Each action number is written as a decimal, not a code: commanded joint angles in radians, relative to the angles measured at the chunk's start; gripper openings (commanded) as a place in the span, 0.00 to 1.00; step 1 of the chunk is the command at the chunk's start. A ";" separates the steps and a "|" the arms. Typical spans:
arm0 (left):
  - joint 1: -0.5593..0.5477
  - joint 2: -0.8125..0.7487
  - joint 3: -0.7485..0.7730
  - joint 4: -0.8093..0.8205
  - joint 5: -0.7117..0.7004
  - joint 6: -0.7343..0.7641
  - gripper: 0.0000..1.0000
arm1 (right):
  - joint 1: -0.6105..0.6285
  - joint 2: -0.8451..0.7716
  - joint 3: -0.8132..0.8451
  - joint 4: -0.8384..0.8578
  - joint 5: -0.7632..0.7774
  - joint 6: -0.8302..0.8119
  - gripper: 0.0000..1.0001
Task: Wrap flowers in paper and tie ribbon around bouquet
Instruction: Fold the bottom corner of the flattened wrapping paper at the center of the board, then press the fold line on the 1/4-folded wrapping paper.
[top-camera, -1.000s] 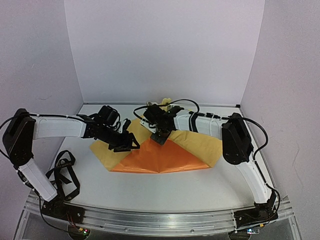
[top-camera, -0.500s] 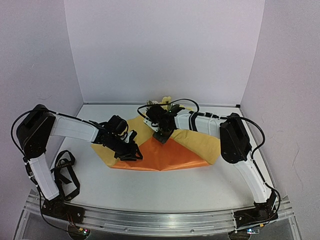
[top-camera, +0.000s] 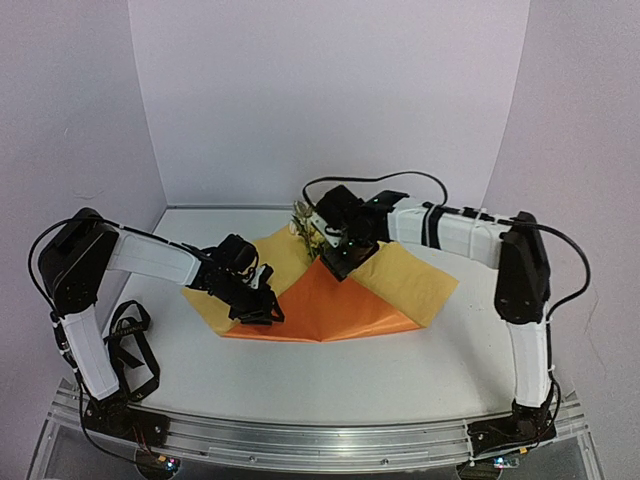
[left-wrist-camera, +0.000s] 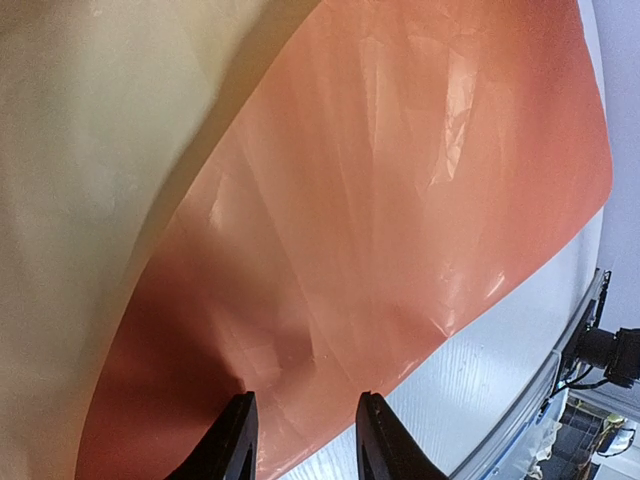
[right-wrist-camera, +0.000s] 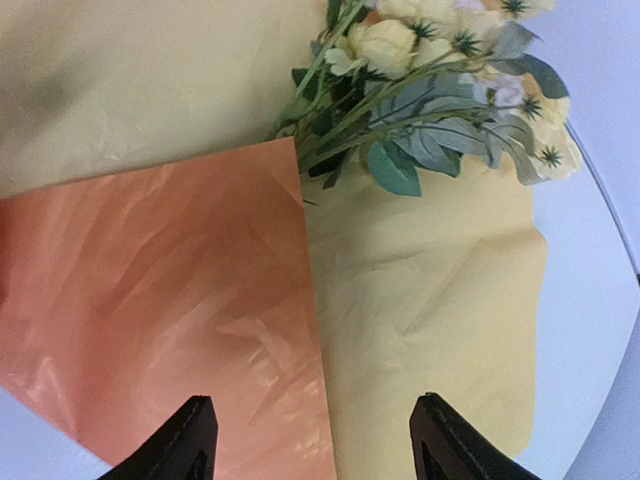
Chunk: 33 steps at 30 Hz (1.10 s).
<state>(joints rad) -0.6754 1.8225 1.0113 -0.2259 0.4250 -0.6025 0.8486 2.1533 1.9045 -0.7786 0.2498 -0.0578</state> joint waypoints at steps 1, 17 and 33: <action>-0.003 0.014 0.045 0.018 -0.011 0.007 0.35 | -0.001 -0.250 -0.155 -0.055 -0.094 0.277 0.65; 0.000 0.036 0.037 0.000 -0.047 0.000 0.28 | 0.001 -0.293 -0.527 0.218 -0.514 0.809 0.18; 0.026 0.046 0.016 0.002 -0.047 0.001 0.22 | -0.007 -0.240 -0.644 0.303 -0.422 0.844 0.16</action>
<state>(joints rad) -0.6642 1.8603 1.0153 -0.2264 0.3904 -0.6033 0.8467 1.9016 1.2953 -0.5080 -0.2226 0.7637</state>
